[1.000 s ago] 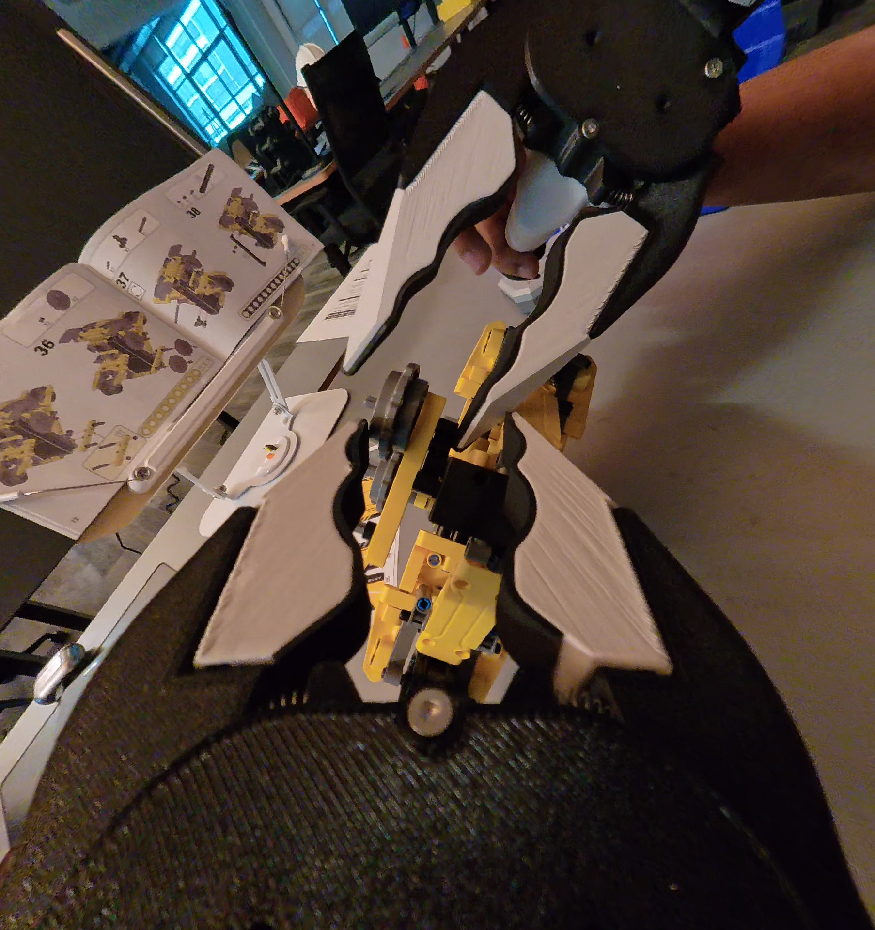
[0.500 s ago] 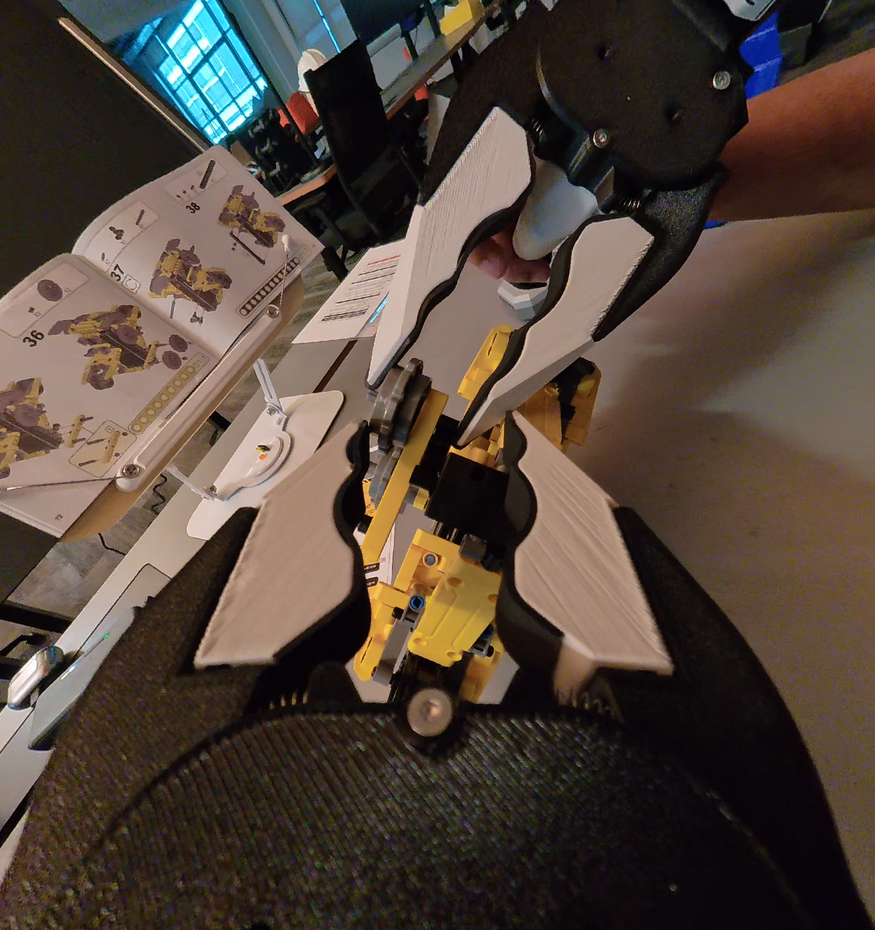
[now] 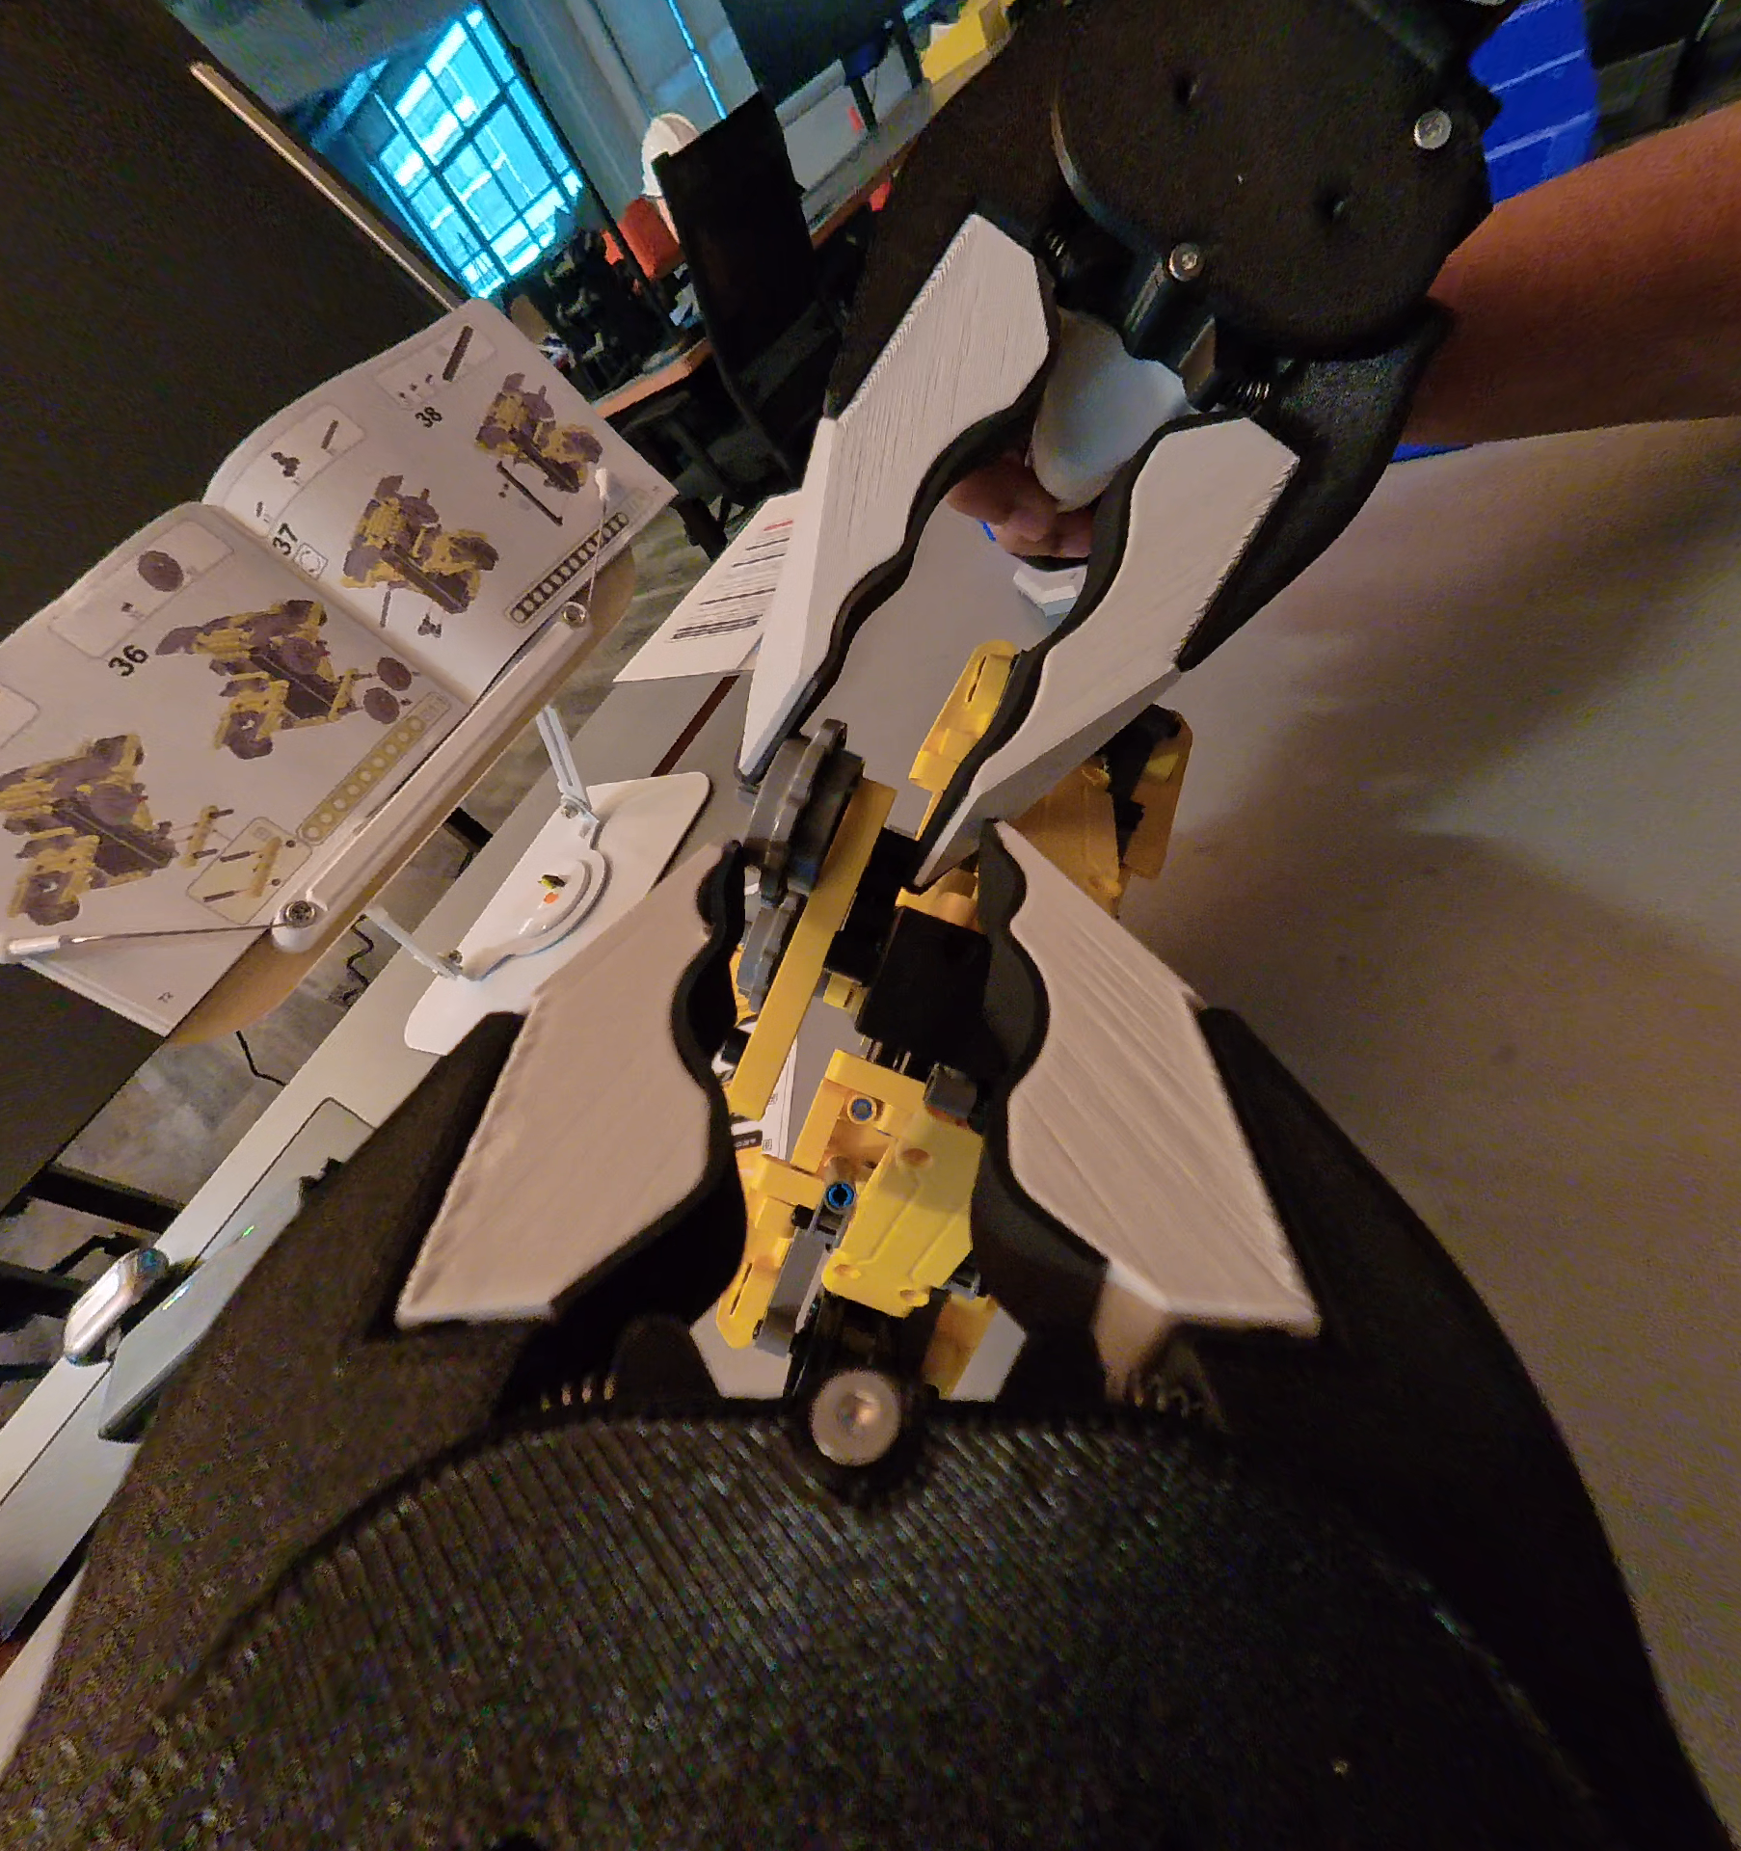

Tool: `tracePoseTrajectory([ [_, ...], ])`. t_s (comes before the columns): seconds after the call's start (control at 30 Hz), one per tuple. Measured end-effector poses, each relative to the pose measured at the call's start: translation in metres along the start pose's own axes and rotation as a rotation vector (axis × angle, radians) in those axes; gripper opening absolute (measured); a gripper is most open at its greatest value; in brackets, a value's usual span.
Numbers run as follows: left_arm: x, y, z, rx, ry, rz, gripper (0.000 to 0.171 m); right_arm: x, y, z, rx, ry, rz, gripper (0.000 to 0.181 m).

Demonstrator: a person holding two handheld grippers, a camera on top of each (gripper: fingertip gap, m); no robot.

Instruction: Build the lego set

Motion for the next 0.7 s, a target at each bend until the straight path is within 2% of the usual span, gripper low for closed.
tracePoseTrajectory([
  [0.33,0.0005,0.0003,-0.0016,-0.036,0.011,-0.02,0.044,-0.0006,-0.0005,0.0022,-0.014,0.025,-0.001,0.031],
  [0.57,-0.0015,-0.0005,-0.0021,-0.037,-0.041,-0.022,0.048,-0.0025,-0.0011,0.0018,-0.031,0.012,-0.039,0.033],
  [0.63,-0.0001,-0.0022,-0.0032,-0.057,-0.055,0.001,0.07,-0.0019,-0.0009,0.0009,-0.021,0.007,-0.059,0.033],
  [0.7,0.0025,-0.0057,-0.0068,-0.06,-0.062,0.001,0.077,0.0,-0.0013,-0.0015,-0.004,0.003,-0.063,0.034],
])
Point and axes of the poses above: each gripper's, where its closed fingertips meet, z out along the fingers, x out of its underside, y = z × x across the jaws, the point moved 3 cm from there along -z, back along the fingers, and after that the axes turned 13 degrees about -y, right-handed, at the moved point
